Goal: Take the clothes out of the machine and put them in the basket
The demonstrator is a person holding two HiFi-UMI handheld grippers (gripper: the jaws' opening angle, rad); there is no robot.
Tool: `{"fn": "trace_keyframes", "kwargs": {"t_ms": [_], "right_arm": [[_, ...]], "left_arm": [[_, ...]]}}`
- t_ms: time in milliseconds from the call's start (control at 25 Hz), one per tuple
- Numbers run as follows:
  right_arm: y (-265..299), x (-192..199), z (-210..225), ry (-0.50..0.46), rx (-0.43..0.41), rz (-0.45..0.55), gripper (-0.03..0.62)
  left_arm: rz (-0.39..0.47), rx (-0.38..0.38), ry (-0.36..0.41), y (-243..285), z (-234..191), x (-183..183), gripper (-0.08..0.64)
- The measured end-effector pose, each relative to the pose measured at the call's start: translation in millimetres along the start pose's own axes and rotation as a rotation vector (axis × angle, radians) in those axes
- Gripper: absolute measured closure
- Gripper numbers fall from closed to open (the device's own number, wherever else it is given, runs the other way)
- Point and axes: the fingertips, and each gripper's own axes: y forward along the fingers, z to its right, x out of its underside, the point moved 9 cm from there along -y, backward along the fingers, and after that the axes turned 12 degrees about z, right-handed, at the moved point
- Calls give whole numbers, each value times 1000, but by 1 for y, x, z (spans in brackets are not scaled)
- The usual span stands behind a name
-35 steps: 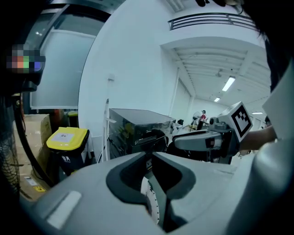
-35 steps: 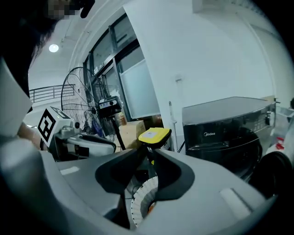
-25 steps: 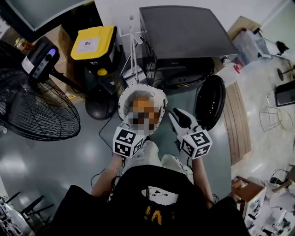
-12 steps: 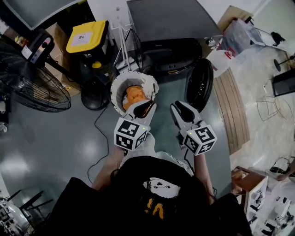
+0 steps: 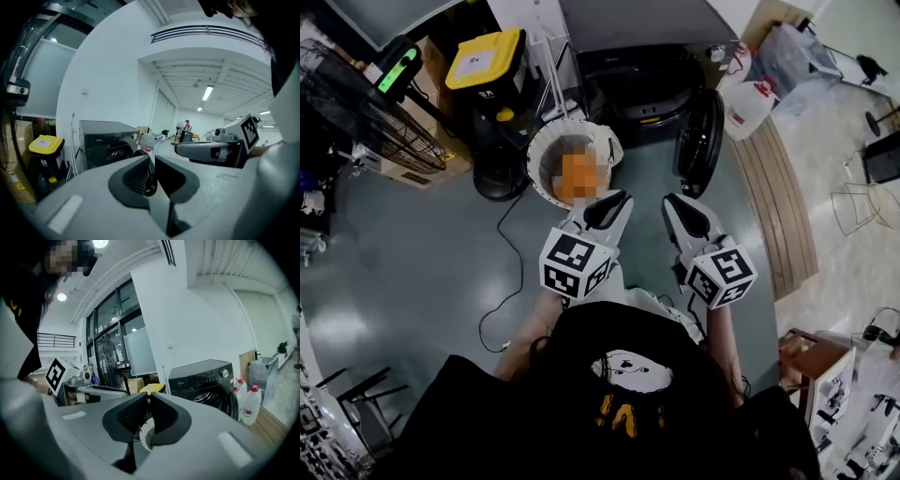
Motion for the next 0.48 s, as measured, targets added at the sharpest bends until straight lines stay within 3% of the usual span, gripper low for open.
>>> {"fn": "trace_keyframes", "kwargs": {"t_ms": [80, 480], "right_arm": [[-18, 2, -4, -11, -3, 1, 584], [-71, 3, -20, -53, -21, 21, 583]], "left_arm": [[7, -2, 8, -9, 18, 1, 522], [21, 3, 23, -39, 74, 5, 522]]}}
